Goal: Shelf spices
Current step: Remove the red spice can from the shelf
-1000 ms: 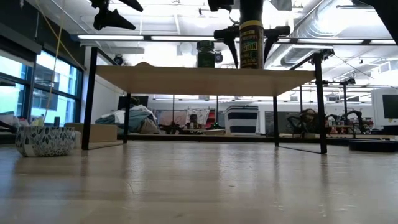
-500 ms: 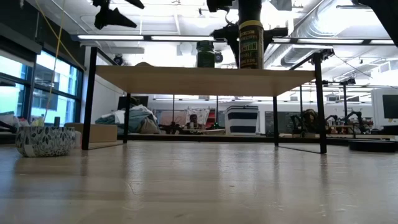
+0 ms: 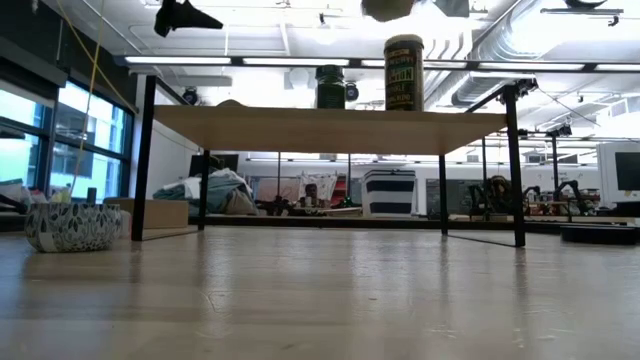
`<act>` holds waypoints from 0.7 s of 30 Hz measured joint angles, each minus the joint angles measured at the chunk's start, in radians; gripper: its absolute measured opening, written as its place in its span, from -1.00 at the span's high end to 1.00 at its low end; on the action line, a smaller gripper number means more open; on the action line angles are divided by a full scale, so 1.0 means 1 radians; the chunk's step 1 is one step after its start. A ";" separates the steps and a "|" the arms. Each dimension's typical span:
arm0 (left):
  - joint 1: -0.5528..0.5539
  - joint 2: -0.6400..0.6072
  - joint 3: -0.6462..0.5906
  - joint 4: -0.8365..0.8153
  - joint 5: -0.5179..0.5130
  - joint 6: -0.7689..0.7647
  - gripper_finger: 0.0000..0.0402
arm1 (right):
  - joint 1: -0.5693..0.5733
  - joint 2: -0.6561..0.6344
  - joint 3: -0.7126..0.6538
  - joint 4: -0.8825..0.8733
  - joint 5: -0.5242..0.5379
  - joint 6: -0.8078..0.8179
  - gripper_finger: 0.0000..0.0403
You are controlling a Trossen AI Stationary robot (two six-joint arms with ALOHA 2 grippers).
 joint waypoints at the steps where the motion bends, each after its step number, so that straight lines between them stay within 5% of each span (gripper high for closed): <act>1: 0.000 0.000 0.000 0.000 -0.002 -0.014 -0.49 | 0.045 -0.006 -0.001 -0.025 -0.026 0.017 -0.04; 8: 0.000 0.000 0.000 0.007 -0.063 -0.100 -0.49 | 0.394 0.006 -0.040 -0.009 0.013 0.141 -0.04; 12: 0.000 0.000 0.000 0.008 -0.083 -0.153 -0.49 | 0.582 0.001 -0.269 -0.014 0.075 0.306 -0.04; 21: -0.001 0.002 0.000 0.028 -0.129 -0.295 -0.49 | 0.864 -0.105 -0.871 0.027 0.021 0.862 -0.04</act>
